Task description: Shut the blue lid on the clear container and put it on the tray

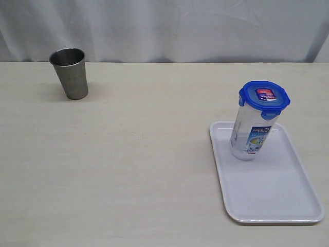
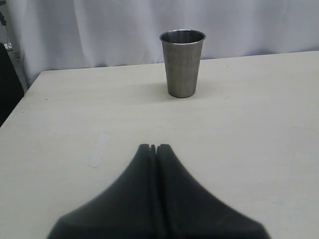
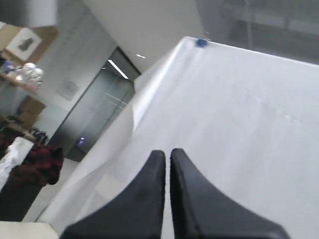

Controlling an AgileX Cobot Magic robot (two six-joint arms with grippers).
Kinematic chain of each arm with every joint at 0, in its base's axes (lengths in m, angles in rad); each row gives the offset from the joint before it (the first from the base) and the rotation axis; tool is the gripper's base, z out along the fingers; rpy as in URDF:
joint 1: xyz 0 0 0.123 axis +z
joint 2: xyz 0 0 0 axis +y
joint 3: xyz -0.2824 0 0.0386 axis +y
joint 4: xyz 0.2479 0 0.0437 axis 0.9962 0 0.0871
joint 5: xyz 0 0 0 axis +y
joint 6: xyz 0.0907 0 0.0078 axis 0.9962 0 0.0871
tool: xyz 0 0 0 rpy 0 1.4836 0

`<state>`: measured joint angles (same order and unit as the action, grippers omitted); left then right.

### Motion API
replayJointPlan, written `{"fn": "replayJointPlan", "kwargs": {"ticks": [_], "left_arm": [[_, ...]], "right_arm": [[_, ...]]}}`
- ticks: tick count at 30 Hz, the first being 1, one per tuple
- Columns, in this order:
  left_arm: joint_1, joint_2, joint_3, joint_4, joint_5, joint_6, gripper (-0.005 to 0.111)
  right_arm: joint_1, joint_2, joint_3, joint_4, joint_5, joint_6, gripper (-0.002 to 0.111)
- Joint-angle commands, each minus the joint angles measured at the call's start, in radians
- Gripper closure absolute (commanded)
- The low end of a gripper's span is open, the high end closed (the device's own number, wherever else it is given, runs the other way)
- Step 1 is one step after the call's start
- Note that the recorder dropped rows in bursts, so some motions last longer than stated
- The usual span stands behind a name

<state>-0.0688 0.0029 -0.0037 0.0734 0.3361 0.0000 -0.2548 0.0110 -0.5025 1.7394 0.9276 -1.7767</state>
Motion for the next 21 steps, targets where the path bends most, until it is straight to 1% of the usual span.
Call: {"fn": "replayJointPlan", "kwargs": {"ticks": [1, 7, 10, 14, 16, 18, 21], "left_arm": [[0.003, -0.003, 0.004, -0.005, -0.013, 0.000, 0.107], [0.003, -0.003, 0.004, -0.005, -0.013, 0.000, 0.107], [0.003, -0.003, 0.004, -0.005, -0.013, 0.000, 0.107], [0.003, -0.003, 0.004, -0.005, -0.013, 0.000, 0.107], [0.003, -0.003, 0.004, -0.005, -0.013, 0.000, 0.107], [0.003, -0.003, 0.004, -0.005, -0.013, 0.000, 0.107], [0.003, -0.003, 0.004, -0.005, -0.013, 0.000, 0.107]], "right_arm": [[0.032, -0.011, 0.054, 0.005, -0.225, 0.124, 0.104], [0.133, -0.011, 0.153, 0.005, -0.422, 0.124, 0.104], [0.155, -0.011, 0.199, 0.005, -0.528, 0.138, 0.104], [0.155, -0.011, 0.244, -0.019, -0.704, 0.286, 0.104], [0.155, -0.011, 0.262, -0.159, -0.763, 0.443, 0.104], [0.155, -0.011, 0.273, -0.422, -0.784, 0.651, 0.104], [0.155, -0.011, 0.275, -0.764, -0.794, 0.971, 0.104]]}}
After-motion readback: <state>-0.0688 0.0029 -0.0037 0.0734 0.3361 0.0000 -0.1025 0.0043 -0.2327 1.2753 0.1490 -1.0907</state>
